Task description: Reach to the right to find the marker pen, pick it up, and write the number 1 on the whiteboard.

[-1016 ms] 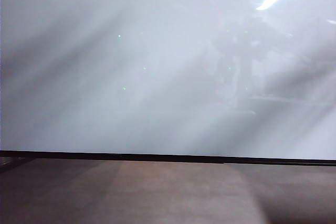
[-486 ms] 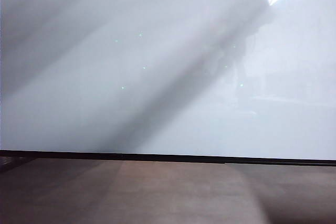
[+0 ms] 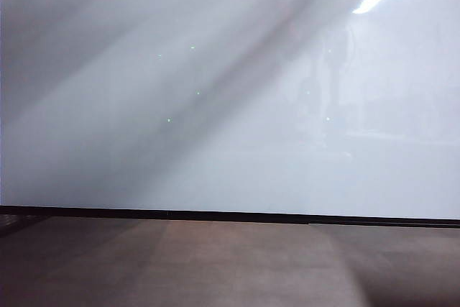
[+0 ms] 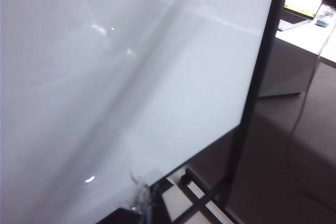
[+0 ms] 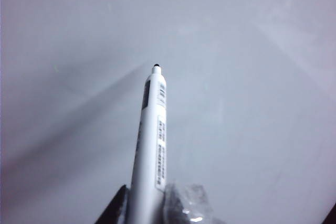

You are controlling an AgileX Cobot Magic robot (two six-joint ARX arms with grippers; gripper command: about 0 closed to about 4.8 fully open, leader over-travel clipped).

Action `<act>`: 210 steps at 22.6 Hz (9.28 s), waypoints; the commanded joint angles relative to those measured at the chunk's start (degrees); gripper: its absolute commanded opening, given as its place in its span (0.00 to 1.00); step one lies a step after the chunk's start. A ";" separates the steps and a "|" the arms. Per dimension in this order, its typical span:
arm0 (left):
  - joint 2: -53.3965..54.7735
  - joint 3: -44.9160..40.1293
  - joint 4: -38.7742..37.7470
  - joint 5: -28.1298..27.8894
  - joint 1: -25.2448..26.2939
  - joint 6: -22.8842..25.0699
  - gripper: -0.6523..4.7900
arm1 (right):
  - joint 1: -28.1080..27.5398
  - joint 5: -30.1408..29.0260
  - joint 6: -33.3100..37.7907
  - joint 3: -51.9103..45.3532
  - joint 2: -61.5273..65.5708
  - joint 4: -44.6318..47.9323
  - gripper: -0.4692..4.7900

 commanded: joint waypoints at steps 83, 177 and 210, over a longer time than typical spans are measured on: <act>-0.11 1.81 -5.27 -2.54 0.00 0.57 0.11 | -0.24 8.79 -4.92 14.56 17.64 -19.12 0.08; -50.82 -79.52 30.23 -3.06 2.43 -16.87 0.11 | 1.62 -17.55 16.31 -74.03 -63.41 6.36 0.08; -68.94 -83.95 29.77 1.38 41.46 -16.46 0.11 | -11.15 -18.75 16.31 -75.82 -67.80 5.77 0.08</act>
